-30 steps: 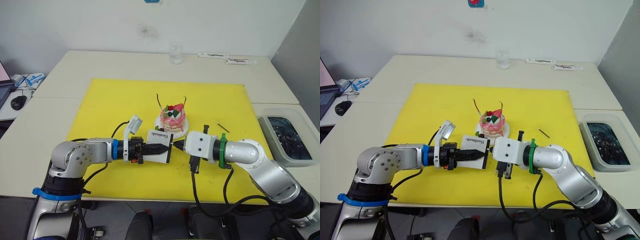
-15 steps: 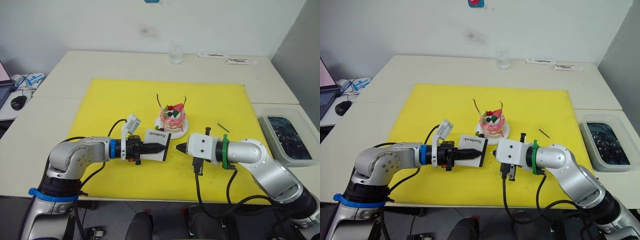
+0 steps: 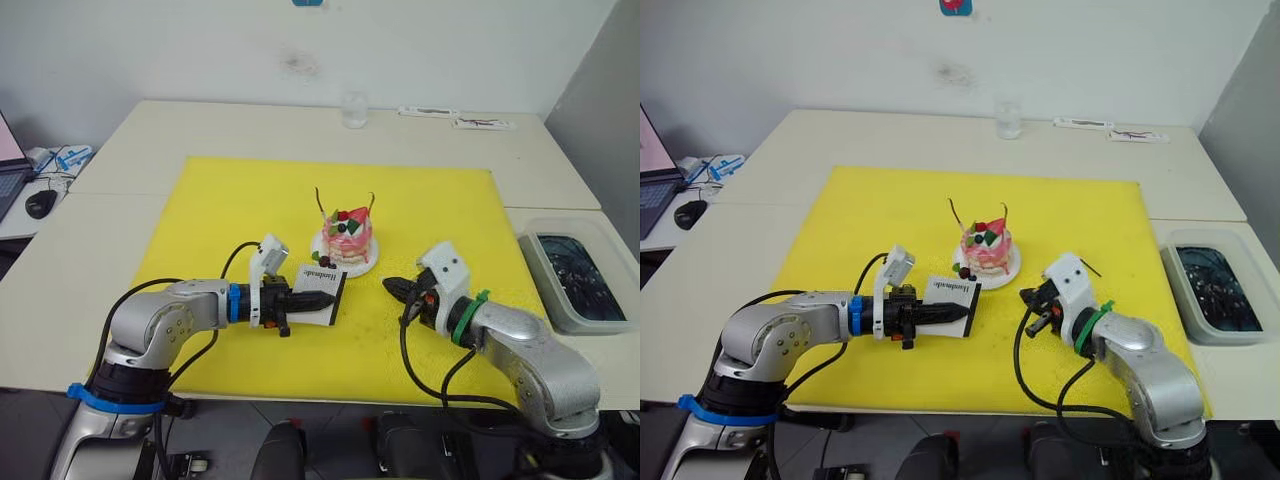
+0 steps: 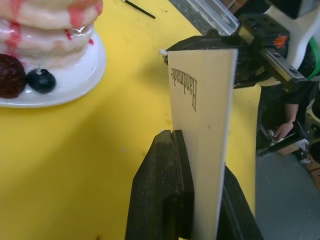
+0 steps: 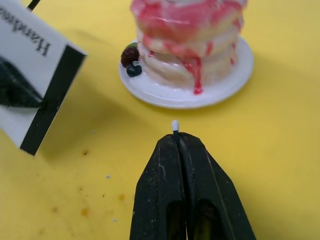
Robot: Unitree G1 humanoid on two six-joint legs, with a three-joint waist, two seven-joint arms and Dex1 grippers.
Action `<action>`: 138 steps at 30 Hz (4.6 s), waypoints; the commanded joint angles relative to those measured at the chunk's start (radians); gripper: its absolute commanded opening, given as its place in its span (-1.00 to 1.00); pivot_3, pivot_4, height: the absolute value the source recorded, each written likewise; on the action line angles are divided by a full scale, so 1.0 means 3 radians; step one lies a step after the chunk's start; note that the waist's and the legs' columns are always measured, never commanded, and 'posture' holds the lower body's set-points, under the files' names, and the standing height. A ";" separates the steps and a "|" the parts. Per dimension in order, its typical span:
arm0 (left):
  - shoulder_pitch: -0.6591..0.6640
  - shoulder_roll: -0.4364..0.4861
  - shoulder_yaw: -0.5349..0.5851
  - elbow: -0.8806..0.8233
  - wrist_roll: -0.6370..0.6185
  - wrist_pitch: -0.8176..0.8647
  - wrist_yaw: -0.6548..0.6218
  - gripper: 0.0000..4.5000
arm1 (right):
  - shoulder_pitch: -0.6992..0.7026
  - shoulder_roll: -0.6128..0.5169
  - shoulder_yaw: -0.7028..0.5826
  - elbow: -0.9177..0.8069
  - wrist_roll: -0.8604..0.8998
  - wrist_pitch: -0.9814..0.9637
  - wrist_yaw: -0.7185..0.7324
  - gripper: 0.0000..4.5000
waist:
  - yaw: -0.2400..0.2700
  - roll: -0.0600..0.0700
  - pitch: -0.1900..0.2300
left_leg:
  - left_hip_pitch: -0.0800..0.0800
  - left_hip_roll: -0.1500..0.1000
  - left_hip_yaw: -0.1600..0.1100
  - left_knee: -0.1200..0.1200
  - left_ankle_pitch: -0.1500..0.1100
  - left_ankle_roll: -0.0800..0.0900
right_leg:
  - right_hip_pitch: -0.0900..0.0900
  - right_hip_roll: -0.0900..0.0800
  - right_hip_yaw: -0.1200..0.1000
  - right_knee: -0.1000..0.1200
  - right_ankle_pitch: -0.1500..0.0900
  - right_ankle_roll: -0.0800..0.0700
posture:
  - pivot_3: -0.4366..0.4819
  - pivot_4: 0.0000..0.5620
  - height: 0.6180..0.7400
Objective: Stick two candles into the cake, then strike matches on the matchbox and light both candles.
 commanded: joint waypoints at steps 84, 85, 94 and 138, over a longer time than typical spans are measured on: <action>-0.0265 -0.0216 0.0111 0.0116 -0.0157 0.0266 0.0051 -1.00 | -0.0276 -0.1206 0.1151 -0.0190 -0.0267 -0.1359 0.0247 -0.98 | -0.0026 0.0001 0.0001 | 0.0000 -0.0001 0.0001 0.0002 0.0000 0.0000 | 0.0003 0.0000 0.0001 -0.0004 0.0000 0.0002 | -0.05 -0.47 1.00; -0.0262 -0.0217 0.0114 0.0108 -0.0168 0.0276 0.0057 -1.00 | -0.0274 -0.1207 0.1163 -0.0183 -0.0280 -0.1366 0.0250 -0.98 | -0.0026 0.0001 0.0001 | 0.0000 -0.0001 0.0001 0.0002 0.0000 0.0000 | 0.0003 0.0000 0.0001 -0.0004 0.0000 0.0002 | -0.05 -0.47 1.00; -0.0257 -0.0226 0.0116 0.0088 -0.0201 0.0296 0.0067 -1.00 | -0.0281 -0.1197 0.1245 -0.0178 -0.0363 -0.1415 0.0255 -0.98 | -0.0026 0.0001 0.0001 | 0.0000 -0.0001 0.0001 0.0002 0.0000 0.0000 | 0.0003 0.0000 0.0001 -0.0004 0.0001 0.0002 | -0.05 -0.47 1.00; -0.0281 -0.0406 0.0300 0.0108 -0.0382 0.0474 0.0331 -1.00 | -0.0614 -0.1375 0.1364 0.0060 -0.0400 -0.1434 0.0669 -0.98 | -0.0025 0.0001 0.0001 | 0.0000 -0.0001 0.0000 0.0003 0.0000 0.0000 | 0.0003 0.0000 0.0001 -0.0003 0.0001 0.0002 | -0.05 -0.47 1.00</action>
